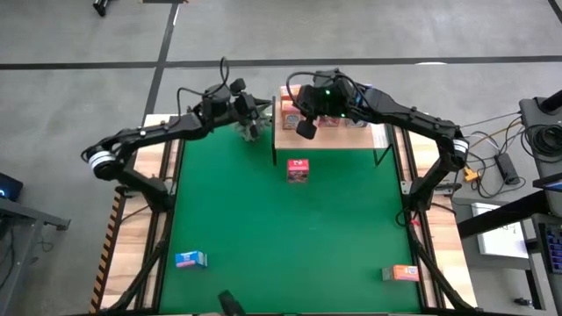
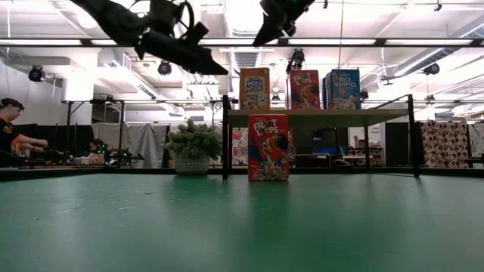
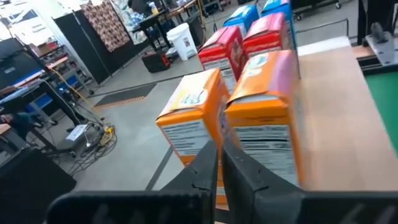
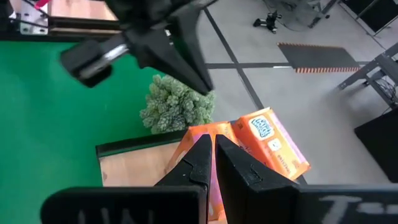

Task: Stack cereal on shelf
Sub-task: Put the left orange cereal box on the shelf aligned with the other orange cereal box

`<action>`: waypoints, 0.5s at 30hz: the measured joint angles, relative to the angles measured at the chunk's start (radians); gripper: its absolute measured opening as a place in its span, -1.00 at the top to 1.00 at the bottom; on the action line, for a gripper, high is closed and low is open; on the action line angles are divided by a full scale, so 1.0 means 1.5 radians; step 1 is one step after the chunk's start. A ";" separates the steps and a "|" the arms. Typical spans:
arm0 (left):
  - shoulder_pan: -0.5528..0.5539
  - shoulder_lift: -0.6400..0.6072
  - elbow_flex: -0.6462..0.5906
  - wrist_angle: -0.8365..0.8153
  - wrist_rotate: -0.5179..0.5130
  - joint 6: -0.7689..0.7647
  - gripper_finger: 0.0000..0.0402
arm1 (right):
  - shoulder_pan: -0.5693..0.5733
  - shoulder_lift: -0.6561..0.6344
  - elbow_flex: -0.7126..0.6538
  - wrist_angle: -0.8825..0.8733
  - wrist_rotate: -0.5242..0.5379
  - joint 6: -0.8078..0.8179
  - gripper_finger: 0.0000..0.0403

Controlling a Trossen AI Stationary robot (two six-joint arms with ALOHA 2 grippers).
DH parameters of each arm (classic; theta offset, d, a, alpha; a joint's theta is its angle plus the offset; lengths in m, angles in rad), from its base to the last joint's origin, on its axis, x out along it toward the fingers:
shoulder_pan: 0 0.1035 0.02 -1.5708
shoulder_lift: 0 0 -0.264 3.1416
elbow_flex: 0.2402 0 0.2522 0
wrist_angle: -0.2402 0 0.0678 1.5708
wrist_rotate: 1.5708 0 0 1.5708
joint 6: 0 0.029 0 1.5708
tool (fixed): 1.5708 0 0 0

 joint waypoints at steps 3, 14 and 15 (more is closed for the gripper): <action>0.013 0.026 0.016 0.001 0.015 0.002 0.99 | 0.000 0.000 0.000 -0.013 0.000 0.000 0.94; 0.035 0.095 0.073 0.008 0.020 0.002 1.00 | 0.000 0.000 0.000 -0.018 0.001 -0.005 0.94; 0.036 0.100 0.079 0.007 0.020 0.002 1.00 | 0.000 0.000 0.000 -0.020 0.001 -0.005 0.94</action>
